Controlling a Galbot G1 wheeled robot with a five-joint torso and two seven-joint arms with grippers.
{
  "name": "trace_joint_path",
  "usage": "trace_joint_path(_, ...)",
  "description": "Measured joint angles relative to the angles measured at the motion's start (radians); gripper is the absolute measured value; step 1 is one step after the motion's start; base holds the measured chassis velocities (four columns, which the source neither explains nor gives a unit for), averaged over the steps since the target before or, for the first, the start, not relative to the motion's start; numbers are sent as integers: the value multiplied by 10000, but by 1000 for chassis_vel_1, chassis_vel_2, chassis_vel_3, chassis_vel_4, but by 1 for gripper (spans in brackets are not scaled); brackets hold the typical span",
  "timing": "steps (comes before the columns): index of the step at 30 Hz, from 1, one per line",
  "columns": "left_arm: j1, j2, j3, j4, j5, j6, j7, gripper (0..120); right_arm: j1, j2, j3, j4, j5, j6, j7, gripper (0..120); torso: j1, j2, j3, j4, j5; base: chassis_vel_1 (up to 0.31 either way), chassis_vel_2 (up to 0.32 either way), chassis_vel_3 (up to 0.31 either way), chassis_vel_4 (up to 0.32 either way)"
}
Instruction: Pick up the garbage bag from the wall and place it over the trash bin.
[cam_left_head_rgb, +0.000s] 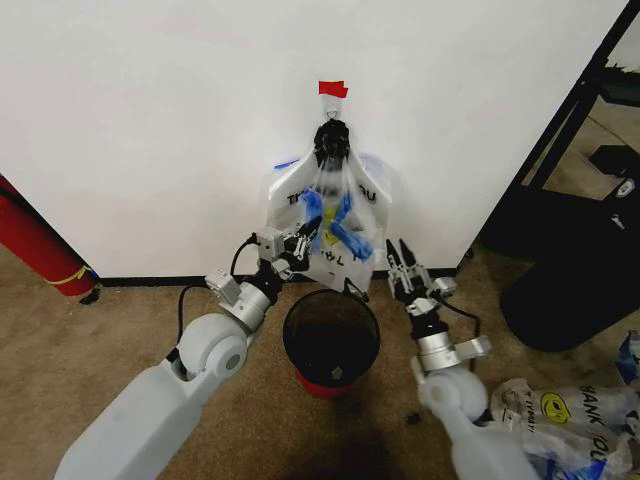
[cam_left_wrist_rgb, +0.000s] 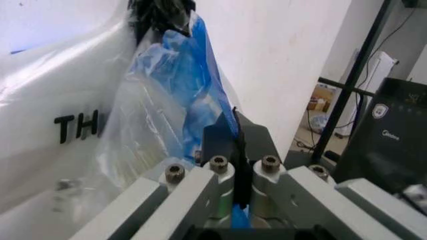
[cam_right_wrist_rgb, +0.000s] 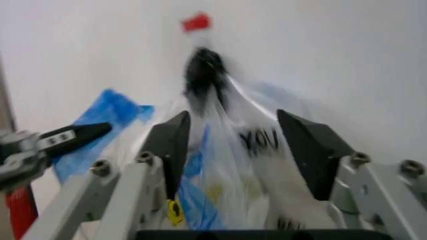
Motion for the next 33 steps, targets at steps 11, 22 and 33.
trace_joint_path(11,-309,-33,390,-12,24,81,43,0,1206,-2411,-961,-56,-4802,-656,1953,90,1,0,1,2,0,0,0,0,0)
trace_joint_path(22,-594,-191,607,124,7,91,94,0,3980,-2875,-3366,-1648,-6773,-780,1984,100,2,0,2,3,-1,0,0,0,0)
trace_joint_path(33,-611,-184,544,115,-17,115,47,0,4860,-2503,-3403,-2159,-7905,-1548,407,77,2,0,1,1,-2,0,0,0,0)
